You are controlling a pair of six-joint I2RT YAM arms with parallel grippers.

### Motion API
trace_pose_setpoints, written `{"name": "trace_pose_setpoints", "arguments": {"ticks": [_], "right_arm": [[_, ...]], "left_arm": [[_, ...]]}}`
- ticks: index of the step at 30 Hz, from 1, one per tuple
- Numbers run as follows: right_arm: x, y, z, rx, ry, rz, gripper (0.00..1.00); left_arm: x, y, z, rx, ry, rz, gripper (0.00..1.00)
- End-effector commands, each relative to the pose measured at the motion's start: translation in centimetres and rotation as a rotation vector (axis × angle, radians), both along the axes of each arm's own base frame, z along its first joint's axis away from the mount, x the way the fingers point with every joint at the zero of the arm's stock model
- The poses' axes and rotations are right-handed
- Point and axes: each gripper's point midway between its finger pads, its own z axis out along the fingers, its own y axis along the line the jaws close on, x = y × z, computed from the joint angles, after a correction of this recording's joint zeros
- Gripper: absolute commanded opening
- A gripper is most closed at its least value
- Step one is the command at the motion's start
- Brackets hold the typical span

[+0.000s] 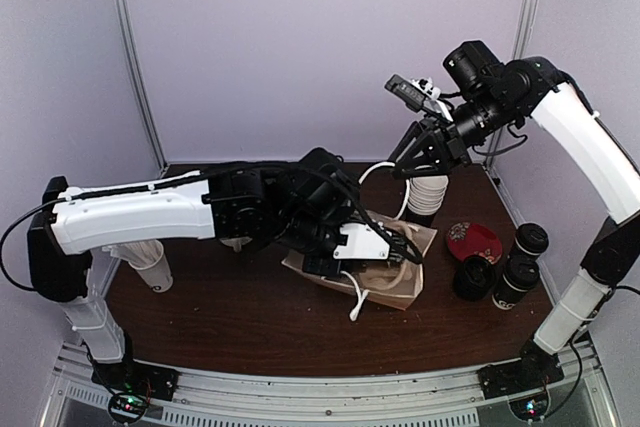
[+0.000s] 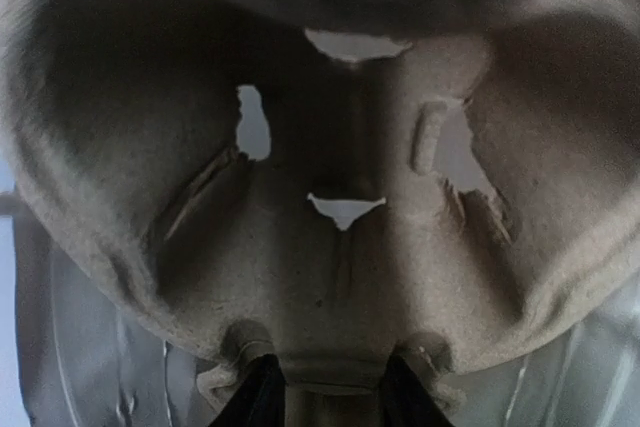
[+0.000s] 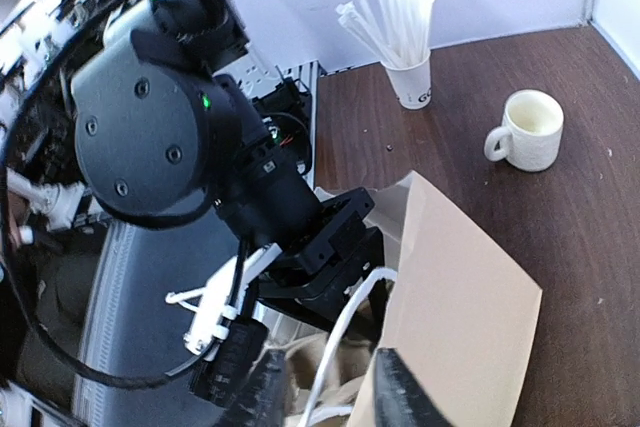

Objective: Pack the takeout coffee

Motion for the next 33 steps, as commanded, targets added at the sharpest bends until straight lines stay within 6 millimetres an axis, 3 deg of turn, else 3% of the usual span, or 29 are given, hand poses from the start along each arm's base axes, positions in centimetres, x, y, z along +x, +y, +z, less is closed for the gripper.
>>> {"name": "trace_pose_setpoints", "arguments": {"ticks": [1, 3, 8, 12, 19, 27, 30, 33], "right_arm": [[-0.6, -1.9, 3.5, 0.058, -0.100, -0.057, 0.52], [-1.6, -2.7, 4.2, 0.065, -0.144, -0.062, 0.62], [-5.2, -4.2, 4.1, 0.101, -0.207, 0.017, 0.62], [-8.2, -4.3, 1.4, 0.009, -0.232, 0.116, 0.62], [-11.0, -2.9, -1.9, -0.113, -0.314, 0.228, 0.69], [-11.9, -1.9, -5.3, -0.238, -0.435, 0.274, 0.73], [-11.5, -2.9, -4.2, -0.278, -0.506, 0.254, 0.74], [-8.7, -5.3, -2.1, -0.268, -0.575, 0.134, 0.75]], "left_arm": [[1.9, 0.2, 0.7, -0.024, 0.038, 0.061, 0.34], [2.4, 0.3, 0.8, -0.033, 0.051, 0.079, 0.34], [2.9, 0.3, 1.7, -0.058, 0.064, 0.101, 0.34], [3.6, 0.5, 1.8, -0.034, 0.088, 0.136, 0.34], [4.8, 0.8, 1.1, 0.015, 0.135, 0.203, 0.33], [4.8, 0.8, 1.6, 0.020, 0.176, 0.226, 0.33], [4.9, 1.1, 1.4, 0.025, 0.189, 0.234, 0.33], [4.7, 1.2, 1.5, 0.024, 0.200, 0.238, 0.33]]}}
